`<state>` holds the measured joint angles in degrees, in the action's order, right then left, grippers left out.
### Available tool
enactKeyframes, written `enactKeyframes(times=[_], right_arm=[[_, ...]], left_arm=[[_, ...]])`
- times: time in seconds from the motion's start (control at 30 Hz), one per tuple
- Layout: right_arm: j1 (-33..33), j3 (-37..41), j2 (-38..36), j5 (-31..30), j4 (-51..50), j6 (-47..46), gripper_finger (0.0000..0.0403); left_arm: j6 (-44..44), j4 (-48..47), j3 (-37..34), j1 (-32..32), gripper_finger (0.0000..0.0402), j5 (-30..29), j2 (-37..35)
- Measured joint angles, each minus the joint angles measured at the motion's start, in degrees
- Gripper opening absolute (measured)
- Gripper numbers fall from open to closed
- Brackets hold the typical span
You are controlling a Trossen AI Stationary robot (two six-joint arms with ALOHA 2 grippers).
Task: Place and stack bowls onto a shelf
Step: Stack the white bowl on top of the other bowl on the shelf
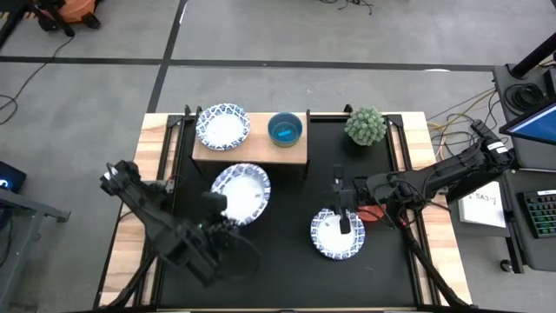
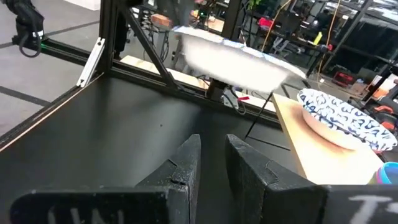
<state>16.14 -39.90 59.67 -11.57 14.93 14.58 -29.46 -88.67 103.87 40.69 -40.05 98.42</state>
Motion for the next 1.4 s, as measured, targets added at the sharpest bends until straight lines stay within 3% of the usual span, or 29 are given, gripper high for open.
enactKeyframes(times=[0.2,0.43,0.63,0.8,1.03,1.4], right_arm=[[0.22,0.00,-0.01,0.00,-1.08,-0.65,0.0066],[0.22,0.00,-0.01,0.00,-1.31,-0.61,0.0066],[0.22,0.00,0.01,0.00,-1.41,-0.52,0.0066],[0.22,0.00,-0.01,0.00,-1.41,-0.52,0.0066],[0.22,0.00,0.01,0.00,-1.46,-0.56,0.0066],[0.22,0.02,0.01,0.00,-1.76,-0.65,0.0066]], left_arm=[[9.28,-1.09,-0.56,-9.06,0.0001,-4.97,-4.23],[16.72,-1.31,-3.94,-23.80,0.0001,-5.22,-10.12],[17.53,-0.81,-7.55,-37.25,0.0001,-3.40,-13.97],[20.13,3.58,-10.56,-45.77,0.0003,4.53,-15.23],[24.33,6.39,-13.09,-51.14,0.0012,6.60,-14.84],[28.45,9.86,-13.09,-53.19,0.0048,6.64,-14.48]])
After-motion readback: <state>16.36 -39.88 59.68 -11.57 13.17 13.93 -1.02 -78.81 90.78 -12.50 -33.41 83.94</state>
